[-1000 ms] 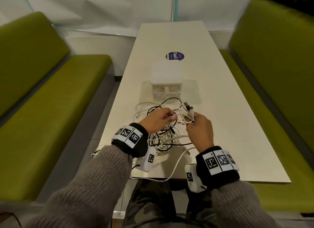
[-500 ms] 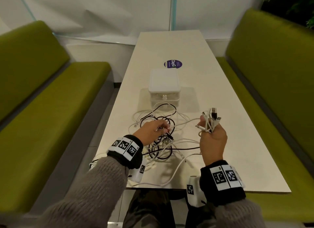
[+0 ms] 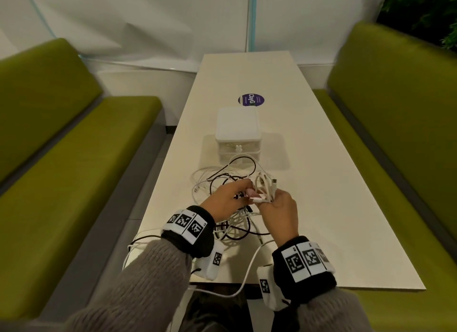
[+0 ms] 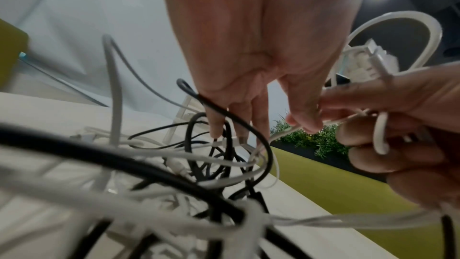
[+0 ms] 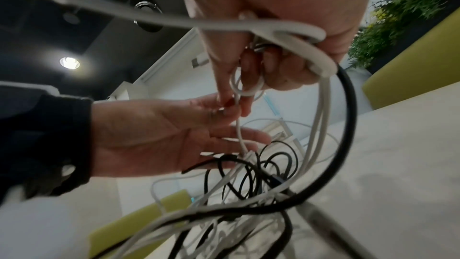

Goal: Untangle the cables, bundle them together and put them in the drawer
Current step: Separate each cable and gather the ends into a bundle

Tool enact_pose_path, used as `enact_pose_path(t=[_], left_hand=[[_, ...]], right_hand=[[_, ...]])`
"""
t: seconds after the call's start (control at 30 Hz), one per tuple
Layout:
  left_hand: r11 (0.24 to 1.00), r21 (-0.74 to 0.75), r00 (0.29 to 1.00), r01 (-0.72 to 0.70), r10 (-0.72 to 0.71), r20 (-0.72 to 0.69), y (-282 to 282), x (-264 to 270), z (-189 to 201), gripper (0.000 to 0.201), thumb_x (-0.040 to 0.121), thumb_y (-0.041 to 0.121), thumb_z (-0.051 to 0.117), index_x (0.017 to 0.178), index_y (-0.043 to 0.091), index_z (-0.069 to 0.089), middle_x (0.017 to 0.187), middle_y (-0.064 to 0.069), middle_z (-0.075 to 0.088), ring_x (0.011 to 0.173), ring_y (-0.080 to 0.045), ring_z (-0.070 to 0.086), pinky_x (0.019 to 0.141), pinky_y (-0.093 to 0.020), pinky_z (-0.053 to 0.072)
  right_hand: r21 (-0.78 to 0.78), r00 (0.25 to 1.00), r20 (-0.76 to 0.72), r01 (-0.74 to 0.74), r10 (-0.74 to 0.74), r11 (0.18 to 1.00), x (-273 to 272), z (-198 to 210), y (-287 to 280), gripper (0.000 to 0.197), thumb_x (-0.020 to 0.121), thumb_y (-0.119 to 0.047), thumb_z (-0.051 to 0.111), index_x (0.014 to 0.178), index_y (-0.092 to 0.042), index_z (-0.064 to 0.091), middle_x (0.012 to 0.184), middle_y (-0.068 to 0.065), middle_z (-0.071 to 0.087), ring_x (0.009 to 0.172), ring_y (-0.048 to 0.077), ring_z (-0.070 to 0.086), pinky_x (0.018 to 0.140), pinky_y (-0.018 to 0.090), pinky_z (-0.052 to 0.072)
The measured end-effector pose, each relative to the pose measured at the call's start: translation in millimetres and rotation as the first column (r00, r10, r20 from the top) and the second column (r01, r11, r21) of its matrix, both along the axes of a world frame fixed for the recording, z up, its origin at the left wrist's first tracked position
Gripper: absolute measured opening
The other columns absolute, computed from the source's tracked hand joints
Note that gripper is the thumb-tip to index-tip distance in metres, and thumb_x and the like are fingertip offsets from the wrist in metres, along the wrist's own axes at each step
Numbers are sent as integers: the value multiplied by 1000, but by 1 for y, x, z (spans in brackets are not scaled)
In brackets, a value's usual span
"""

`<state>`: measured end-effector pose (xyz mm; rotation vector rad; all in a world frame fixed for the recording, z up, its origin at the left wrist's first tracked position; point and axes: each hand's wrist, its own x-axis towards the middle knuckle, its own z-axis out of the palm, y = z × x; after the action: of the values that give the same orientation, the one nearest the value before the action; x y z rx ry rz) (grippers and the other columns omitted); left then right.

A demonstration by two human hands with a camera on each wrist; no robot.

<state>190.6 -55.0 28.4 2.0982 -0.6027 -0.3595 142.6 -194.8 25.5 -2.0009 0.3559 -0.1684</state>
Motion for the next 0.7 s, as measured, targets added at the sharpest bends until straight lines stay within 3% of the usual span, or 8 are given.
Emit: enact_pose_path(t=[0.07,0.17,0.23,0.33,0.4,0.53,0.6,0.7], left_hand=[[1000,0,1000,-2,2,-11,2,-1,-3,25,78,35,51,96,18,55,103,-3,63,104,-22,57,94,-43,45],[999,33,1000,-13,14,-16,2,1,-6,3,87,26,56,87,27,54,100,3,63,103,-16,58,90,-35,44],[996,85,1000,-23,23,5,3,4,-7,2,91,23,57,92,22,57,100,4,64,100,-14,58,88,-31,44],[991,127,999,-37,35,19,9,8,-10,14,93,20,54,104,13,61,101,6,65,98,-9,58,82,-14,42],[993,115,999,-35,37,-10,13,10,-11,14,94,13,52,103,11,62,111,3,67,106,-6,57,82,-3,39],[991,126,999,-35,39,-27,16,14,-12,11,92,11,54,99,13,63,114,0,68,111,-10,59,99,-26,44],[991,135,999,-27,30,-19,16,17,-13,13,91,11,55,100,12,65,116,0,67,117,-11,56,102,-28,42],[989,147,1000,-26,27,-4,16,20,-16,13,91,10,56,100,12,65,119,-1,66,123,-13,51,102,-21,37]], right_hand=[[-12,1000,-20,-20,20,1000,-1,-2,4,13,86,-36,66,84,-24,70,78,4,68,78,28,63,62,30,42],[68,1000,-16,1,0,998,-4,3,5,16,88,-39,64,80,-27,71,72,1,65,76,26,60,64,29,40],[100,999,21,26,-28,995,-7,6,4,11,88,-30,64,80,-28,72,72,-1,65,75,25,59,65,29,41],[190,991,94,75,-94,979,-11,9,0,21,75,-22,55,76,-36,70,79,-2,71,79,21,63,72,32,48],[241,980,134,110,-146,964,-13,10,-6,29,66,-19,47,72,-38,69,77,-12,71,80,13,65,79,40,54],[266,960,194,144,-200,953,-14,2,-16,32,73,-18,52,65,-45,68,71,-20,69,75,-9,64,78,50,55],[289,946,205,186,-250,939,-15,2,-15,33,82,-14,57,69,-43,68,74,-19,68,73,-12,62,79,48,55],[406,926,169,246,-337,880,-15,4,-12,24,90,0,55,86,-14,74,75,-13,66,64,-14,59,79,35,53]])
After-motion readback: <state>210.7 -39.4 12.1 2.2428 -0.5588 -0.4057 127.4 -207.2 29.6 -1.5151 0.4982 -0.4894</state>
